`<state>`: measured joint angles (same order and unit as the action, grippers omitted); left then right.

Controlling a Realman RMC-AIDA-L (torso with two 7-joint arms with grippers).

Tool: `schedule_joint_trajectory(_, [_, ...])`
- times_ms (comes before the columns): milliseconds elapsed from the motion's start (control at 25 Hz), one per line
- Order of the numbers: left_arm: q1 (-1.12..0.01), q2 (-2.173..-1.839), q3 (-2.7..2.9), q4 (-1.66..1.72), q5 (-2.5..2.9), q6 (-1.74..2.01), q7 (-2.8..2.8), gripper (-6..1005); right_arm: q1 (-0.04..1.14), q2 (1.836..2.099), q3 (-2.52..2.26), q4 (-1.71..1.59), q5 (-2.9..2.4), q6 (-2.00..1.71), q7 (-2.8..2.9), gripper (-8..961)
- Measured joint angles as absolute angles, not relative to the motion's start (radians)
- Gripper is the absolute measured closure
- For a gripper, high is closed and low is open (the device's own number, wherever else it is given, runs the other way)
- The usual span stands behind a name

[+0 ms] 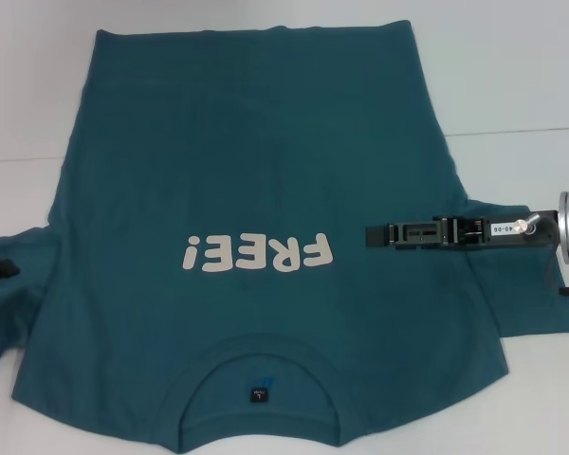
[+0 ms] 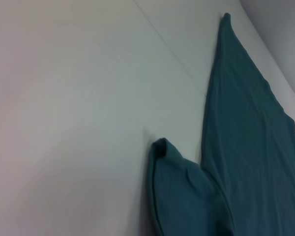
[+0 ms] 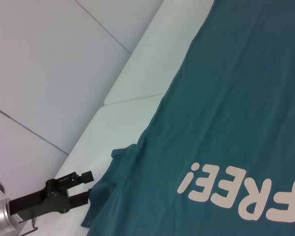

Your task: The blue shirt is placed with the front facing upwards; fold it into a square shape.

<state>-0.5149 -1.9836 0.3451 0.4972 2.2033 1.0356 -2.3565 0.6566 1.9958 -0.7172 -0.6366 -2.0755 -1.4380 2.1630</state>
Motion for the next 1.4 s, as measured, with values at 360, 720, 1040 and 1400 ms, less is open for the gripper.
schedule_joint_trajectory(360, [-0.514, -1.981, 0.345, 0.490, 2.203, 1.053, -2.381, 295, 0.657, 1.996, -0.715, -0.637, -2.075, -1.438, 2.163, 31])
schedule_joint_trajectory(720, [-0.539, -1.973, 0.345, 0.465, 2.203, 1.028, -2.382, 323, 0.653, 1.996, -0.713, -0.637, -2.075, -1.437, 2.163, 31])
schedule_joint_trajectory(1040, [-0.556, -1.960, 0.345, 0.465, 2.271, 1.028, -2.405, 347, 0.652, 1.994, -0.712, -0.640, -2.073, -1.437, 2.163, 32])
schedule_joint_trajectory(1400, [-0.575, -1.953, 0.337, 0.473, 2.293, 1.066, -2.416, 374, 0.647, 1.994, -0.712, -0.641, -2.069, -1.436, 2.163, 32])
